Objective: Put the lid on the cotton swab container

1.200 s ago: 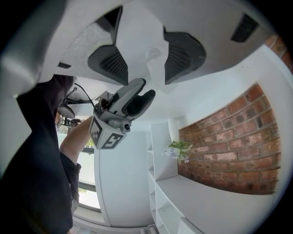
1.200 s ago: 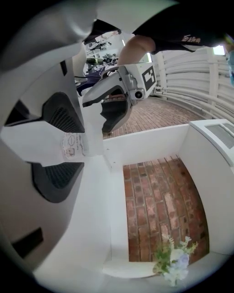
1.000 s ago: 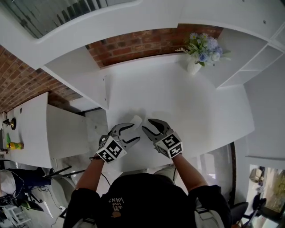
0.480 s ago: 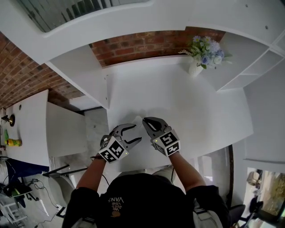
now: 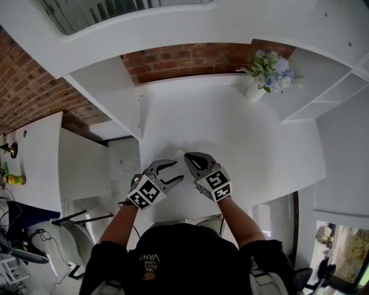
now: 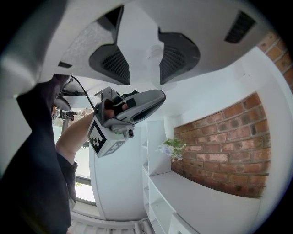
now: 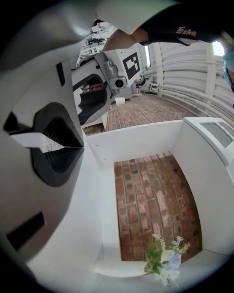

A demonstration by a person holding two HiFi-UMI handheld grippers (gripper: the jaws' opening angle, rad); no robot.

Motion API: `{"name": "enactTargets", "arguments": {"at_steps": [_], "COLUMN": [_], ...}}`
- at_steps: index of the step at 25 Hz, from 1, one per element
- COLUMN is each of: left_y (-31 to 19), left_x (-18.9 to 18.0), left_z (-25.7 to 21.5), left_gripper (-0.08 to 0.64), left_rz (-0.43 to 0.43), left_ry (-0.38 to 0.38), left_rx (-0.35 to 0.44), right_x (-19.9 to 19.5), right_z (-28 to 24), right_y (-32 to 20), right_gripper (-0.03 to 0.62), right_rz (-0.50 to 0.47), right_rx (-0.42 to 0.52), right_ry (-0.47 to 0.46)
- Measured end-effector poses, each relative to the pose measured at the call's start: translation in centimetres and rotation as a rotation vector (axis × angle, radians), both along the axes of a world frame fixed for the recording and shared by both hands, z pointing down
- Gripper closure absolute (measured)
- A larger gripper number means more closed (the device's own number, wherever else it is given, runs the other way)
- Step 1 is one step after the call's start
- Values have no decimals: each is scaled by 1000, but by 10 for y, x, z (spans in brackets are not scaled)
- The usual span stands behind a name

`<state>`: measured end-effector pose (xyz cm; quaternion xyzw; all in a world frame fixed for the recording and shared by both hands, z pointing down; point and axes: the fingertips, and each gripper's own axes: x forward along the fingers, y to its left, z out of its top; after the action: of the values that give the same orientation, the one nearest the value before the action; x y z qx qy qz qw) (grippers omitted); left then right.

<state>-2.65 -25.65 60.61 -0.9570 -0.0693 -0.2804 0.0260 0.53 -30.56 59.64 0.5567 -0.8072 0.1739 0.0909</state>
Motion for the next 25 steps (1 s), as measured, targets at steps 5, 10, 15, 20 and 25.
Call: {"name": "enactTargets", "arguments": {"at_steps": [5, 10, 15, 20, 25], "left_y": [-13, -24, -30, -32, -33], "left_x": [0, 1, 1, 1, 1], "left_z": [-8, -8, -8, -8, -7], "left_gripper": [385, 481, 532, 543, 546], "left_rz": [-95, -164, -200, -227, -254], "left_ry": [35, 45, 49, 52, 39], "left_rx": [-77, -95, -90, -87, -51], "right_x": [-1, -2, -1, -1, -1], "right_z": [1, 2, 2, 2, 2], "right_y": [0, 1, 1, 0, 0], "right_gripper": [591, 591, 591, 591, 591], "right_rz": [-10, -13, -14, -11, -4], "right_rx": [-4, -10, -8, 1, 1], "right_ry": [24, 36, 34, 6, 30]}}
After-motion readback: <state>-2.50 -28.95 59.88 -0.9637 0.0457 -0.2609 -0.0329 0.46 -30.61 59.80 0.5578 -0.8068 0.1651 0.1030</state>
